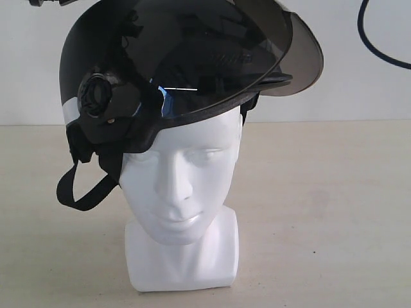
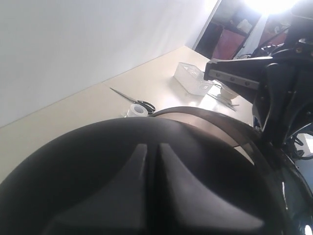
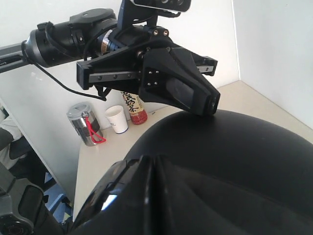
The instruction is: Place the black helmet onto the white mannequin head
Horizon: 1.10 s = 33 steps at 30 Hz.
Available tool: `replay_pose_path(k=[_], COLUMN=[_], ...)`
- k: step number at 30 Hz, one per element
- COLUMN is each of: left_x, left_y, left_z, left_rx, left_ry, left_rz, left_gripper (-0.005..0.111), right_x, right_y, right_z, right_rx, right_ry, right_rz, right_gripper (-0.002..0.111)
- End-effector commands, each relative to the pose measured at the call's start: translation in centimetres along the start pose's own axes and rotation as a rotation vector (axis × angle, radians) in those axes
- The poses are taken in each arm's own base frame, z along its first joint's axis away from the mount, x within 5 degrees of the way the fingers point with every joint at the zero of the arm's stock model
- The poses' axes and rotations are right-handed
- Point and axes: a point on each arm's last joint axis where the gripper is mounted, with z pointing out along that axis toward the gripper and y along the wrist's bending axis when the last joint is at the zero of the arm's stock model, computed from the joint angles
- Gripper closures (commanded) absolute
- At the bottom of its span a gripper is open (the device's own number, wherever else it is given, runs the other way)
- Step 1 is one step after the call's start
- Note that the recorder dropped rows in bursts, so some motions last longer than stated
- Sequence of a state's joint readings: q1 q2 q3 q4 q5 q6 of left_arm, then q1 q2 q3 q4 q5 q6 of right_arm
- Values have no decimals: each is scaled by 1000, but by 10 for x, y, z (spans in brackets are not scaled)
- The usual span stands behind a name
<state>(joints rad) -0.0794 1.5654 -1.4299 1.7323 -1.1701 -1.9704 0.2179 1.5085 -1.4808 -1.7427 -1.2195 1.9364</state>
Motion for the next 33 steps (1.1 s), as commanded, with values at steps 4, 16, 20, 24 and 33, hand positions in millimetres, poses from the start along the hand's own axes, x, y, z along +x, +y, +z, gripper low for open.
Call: replay_pose_path(k=[4, 16, 20, 24, 33], left_x=[2, 2, 2, 2, 2], left_y=[-6, -6, -6, -6, -6], left_z=[0, -1, -1, -1, -1], left_rx=[44, 44, 44, 44, 44], left_ry=[29, 29, 29, 29, 29], left_rz=[-19, -19, -19, -19, -19], left_gripper=[102, 102, 102, 102, 102], right_x=[1, -28, -36, -39, -38], right_y=[0, 3, -6, -25, -52], right_z=[0, -5, -2, -7, -39], right_rx=[-2, 71, 74, 87, 212], right_ry=[3, -65, -78, -80, -112], right_rz=[-10, -77, -52, 13, 23], right_gripper=[109, 109, 109, 109, 109])
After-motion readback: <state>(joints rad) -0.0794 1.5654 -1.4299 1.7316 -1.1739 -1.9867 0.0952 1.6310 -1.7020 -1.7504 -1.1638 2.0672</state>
